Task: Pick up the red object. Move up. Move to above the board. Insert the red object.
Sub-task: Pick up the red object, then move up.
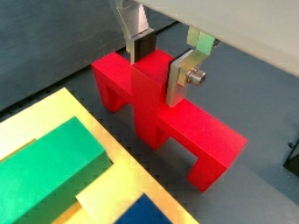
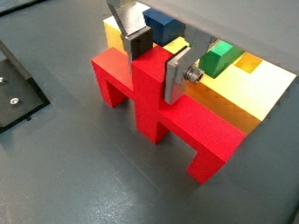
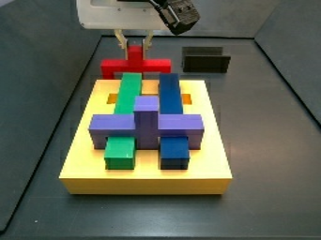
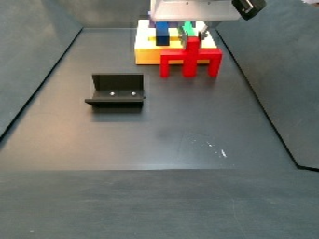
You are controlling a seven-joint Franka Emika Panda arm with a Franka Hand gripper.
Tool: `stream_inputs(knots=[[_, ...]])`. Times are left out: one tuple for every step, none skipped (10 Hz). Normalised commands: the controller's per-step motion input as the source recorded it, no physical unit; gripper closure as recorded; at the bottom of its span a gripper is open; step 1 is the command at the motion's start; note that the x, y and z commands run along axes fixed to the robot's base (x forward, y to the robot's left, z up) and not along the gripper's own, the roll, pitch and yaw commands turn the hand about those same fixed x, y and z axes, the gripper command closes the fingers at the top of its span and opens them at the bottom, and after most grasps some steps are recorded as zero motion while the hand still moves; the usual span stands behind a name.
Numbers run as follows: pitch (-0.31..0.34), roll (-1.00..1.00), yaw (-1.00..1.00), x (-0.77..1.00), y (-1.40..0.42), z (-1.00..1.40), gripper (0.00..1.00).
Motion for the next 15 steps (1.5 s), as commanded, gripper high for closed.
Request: stream_inputs(knots=[[0.000, 0.00, 0.00, 0.00, 0.00, 0.00, 1.00], [0.000, 0.00, 0.00, 0.00, 0.00, 0.00, 1.00], [0.000, 0.00, 0.00, 0.00, 0.00, 0.00, 1.00], [0.000, 0.00, 0.00, 0.00, 0.00, 0.00, 1.00], [0.000, 0.00, 0.00, 0.00, 0.00, 0.00, 1.00], [0.000, 0.00, 0.00, 0.00, 0.00, 0.00, 1.00], [0.000, 0.00, 0.00, 0.00, 0.00, 0.00, 1.00], [0.000, 0.00, 0.00, 0.00, 0.00, 0.00, 1.00], [0.000, 0.00, 0.00, 0.00, 0.00, 0.00, 1.00], [0.000, 0.00, 0.00, 0.00, 0.00, 0.00, 1.00], [0.000, 0.00, 0.00, 0.00, 0.00, 0.00, 1.00], [0.000, 0.00, 0.00, 0.00, 0.00, 0.00, 1.00], [0.000, 0.00, 0.00, 0.00, 0.00, 0.83, 1.00], [0.025, 0.00, -0.02, -0.06, -0.05, 0.78, 1.00], [0.018, -0.01, -0.01, -0.08, -0.04, 0.57, 1.00]])
